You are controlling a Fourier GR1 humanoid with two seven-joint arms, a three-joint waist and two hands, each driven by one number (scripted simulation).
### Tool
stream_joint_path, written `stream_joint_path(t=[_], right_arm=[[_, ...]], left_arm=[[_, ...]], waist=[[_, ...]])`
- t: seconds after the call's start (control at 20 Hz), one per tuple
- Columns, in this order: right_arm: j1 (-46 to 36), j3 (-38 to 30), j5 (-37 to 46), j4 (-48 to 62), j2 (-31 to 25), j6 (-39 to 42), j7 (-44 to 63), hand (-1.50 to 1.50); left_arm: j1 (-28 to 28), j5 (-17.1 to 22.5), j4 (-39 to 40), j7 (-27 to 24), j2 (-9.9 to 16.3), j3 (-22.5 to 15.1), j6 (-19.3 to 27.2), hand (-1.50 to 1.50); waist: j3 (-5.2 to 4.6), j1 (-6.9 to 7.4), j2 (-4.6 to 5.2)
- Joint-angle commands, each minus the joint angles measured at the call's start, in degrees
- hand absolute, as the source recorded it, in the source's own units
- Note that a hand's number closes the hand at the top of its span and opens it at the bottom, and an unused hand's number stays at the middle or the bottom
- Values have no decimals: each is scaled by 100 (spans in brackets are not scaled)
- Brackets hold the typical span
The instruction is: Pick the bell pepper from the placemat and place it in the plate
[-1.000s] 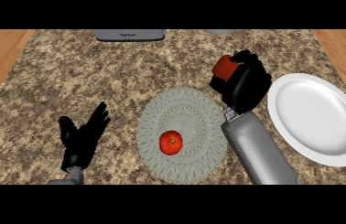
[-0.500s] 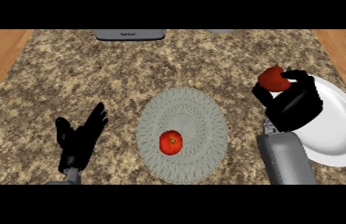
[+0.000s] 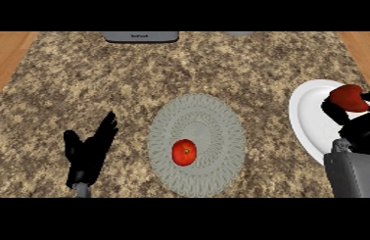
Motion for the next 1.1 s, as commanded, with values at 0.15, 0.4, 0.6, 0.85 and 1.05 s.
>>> stream_joint_path(t=[0.15, 0.4, 0.6, 0.85, 1.05], right_arm=[[-652, -379, -1784, 1583, -1073, -751, -1017, 150], [-317, -316, -2732, 2150, -1125, 733, -997, -150], [-383, -566, -4420, 2612, -1292, 855, -2606, -150], [-392, -1252, -5697, 2698, -1366, 1053, -4615, -150], [-612, -1726, -6237, 2516, -955, 462, -5678, -150]], left_arm=[[-242, 37, 85, 227, 26, 70, -50, 0], [-170, 30, 283, 3, 44, 57, -156, 0], [-264, 147, 200, 155, 93, 131, -228, 0], [-286, 104, 325, 16, 146, 242, -185, 0], [-222, 29, 187, 165, 41, 109, -95, 0]], waist=[[-5, 69, 26], [0, 95, 49], [15, 86, 46], [19, 21, 46], [14, 26, 32]])
